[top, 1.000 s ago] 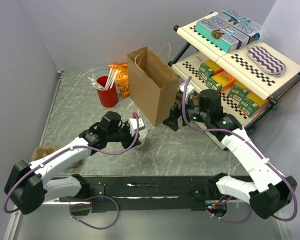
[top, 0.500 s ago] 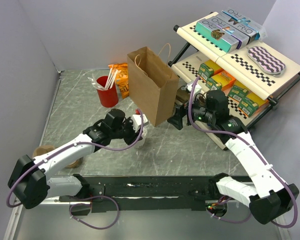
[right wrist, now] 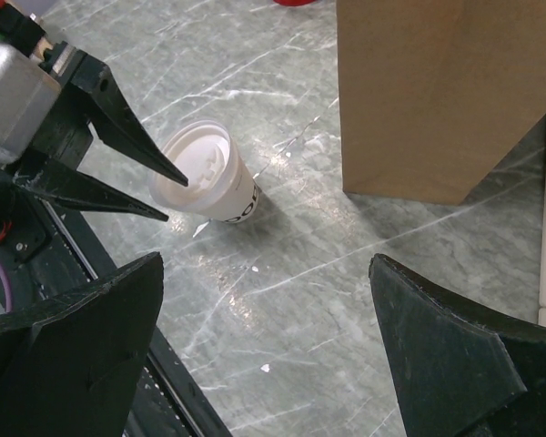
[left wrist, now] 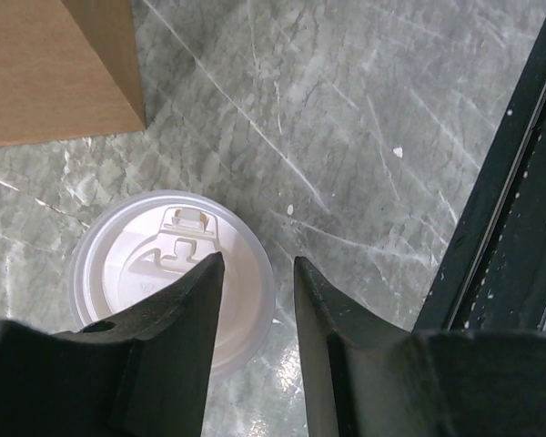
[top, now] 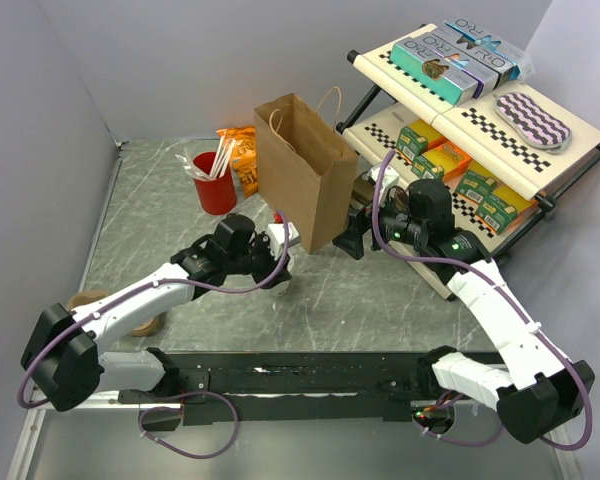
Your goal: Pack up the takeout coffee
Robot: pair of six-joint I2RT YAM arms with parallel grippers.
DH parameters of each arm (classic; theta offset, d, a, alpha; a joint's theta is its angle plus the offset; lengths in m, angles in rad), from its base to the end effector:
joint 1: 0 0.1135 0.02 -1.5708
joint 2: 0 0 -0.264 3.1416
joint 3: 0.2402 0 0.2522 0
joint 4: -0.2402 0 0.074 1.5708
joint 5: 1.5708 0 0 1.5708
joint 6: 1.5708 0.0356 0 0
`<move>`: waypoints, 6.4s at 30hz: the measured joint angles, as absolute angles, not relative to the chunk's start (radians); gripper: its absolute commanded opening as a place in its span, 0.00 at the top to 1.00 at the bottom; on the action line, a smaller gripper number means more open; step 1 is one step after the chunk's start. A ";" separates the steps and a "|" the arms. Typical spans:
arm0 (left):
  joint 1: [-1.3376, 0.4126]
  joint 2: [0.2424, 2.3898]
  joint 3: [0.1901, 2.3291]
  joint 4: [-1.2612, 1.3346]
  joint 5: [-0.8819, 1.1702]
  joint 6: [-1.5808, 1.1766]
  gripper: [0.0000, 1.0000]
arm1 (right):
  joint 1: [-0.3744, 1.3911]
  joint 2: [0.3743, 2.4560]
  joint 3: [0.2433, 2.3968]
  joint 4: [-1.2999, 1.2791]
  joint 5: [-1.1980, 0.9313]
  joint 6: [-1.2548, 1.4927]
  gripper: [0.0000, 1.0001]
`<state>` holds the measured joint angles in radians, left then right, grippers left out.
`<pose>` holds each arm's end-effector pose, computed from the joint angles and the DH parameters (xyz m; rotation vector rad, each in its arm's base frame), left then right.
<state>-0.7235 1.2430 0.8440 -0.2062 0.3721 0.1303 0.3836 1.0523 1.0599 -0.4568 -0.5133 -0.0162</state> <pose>0.1954 -0.1899 0.2626 1.1155 1.9247 -0.7377 0.2051 0.1016 0.3591 -0.7239 1.9045 0.7493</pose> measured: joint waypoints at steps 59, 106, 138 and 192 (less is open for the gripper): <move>-0.452 1.174 0.889 -0.194 0.762 0.016 0.99 | 0.392 1.077 1.025 -0.430 -0.596 -0.016 0.00; -0.221 1.512 0.542 1.010 1.216 -1.228 0.99 | 0.580 1.474 1.015 -0.051 -0.882 -0.110 0.00; -0.178 1.632 0.567 1.140 1.238 -1.347 0.89 | 0.596 1.621 1.114 0.007 -0.882 -0.113 0.00; -0.681 1.209 0.902 -0.335 0.427 0.197 0.51 | 0.346 1.123 1.150 -0.421 -0.642 -0.159 0.00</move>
<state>-0.6807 1.2087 0.9016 -0.3347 0.4274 0.1970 0.3462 1.1229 1.1503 -0.4210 -0.6418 -0.1593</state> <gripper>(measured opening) 0.497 0.997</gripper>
